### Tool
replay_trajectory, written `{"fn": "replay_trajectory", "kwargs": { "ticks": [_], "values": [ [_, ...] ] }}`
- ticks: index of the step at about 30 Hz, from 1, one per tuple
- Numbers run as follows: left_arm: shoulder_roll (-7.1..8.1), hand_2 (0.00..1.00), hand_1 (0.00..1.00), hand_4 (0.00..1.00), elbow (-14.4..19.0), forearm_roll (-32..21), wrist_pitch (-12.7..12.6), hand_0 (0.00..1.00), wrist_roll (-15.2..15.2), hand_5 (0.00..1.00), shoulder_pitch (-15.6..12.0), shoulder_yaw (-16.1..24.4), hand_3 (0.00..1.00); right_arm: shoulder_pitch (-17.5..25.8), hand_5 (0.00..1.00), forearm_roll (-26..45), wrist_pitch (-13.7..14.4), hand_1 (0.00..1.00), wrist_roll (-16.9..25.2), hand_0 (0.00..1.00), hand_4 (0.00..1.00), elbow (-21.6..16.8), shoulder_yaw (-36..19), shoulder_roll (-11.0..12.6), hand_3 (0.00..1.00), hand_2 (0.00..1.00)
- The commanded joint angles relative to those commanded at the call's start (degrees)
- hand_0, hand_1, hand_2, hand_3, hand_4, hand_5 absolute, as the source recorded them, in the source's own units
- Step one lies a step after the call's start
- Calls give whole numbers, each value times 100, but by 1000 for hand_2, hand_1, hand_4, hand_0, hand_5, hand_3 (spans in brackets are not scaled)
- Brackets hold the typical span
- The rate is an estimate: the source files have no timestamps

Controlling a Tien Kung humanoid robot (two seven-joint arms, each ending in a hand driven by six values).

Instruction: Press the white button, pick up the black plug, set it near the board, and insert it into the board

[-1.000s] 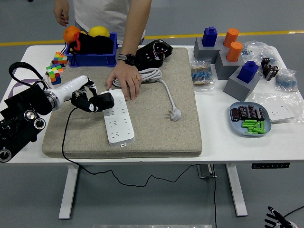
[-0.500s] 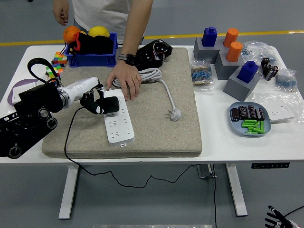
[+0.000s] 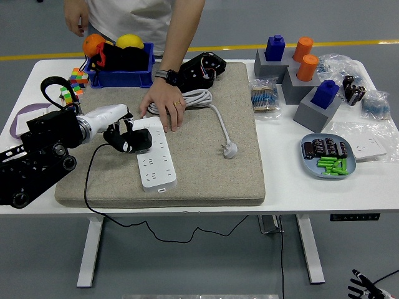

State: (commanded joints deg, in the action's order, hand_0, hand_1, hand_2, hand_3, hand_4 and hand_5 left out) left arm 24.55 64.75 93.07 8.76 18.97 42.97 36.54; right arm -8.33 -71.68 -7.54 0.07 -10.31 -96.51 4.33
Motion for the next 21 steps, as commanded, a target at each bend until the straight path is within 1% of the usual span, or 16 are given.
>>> {"fn": "replay_trajectory", "kwargs": {
  "ticks": [1,5,9,18,19,21],
  "values": [
    [7,302,271,611,15,2,7,364,13,2,0,-8,243,-1,590,-3,3,707,1,805,762,0,-4,0,668,691],
    [34,302,271,611,79,-28,12,364,38,2,11,-64,243,0,590,1,5,707,-2,805,762,0,8,2,668,691],
    [15,298,267,599,52,-28,-3,362,41,2,20,-109,236,-1,590,4,3,707,-5,805,761,0,36,0,667,692],
    [3,305,276,600,27,63,-42,364,30,2,-21,7,235,3,590,-8,1,707,-12,805,762,0,68,4,667,691],
    [3,458,439,848,29,63,-48,326,19,2,-22,20,323,5,589,-11,0,706,-15,805,762,0,67,4,664,689],
    [6,458,439,848,35,57,-60,326,-1,2,-24,36,323,6,589,-17,1,706,-19,805,762,0,60,5,664,689]
  ]
}}
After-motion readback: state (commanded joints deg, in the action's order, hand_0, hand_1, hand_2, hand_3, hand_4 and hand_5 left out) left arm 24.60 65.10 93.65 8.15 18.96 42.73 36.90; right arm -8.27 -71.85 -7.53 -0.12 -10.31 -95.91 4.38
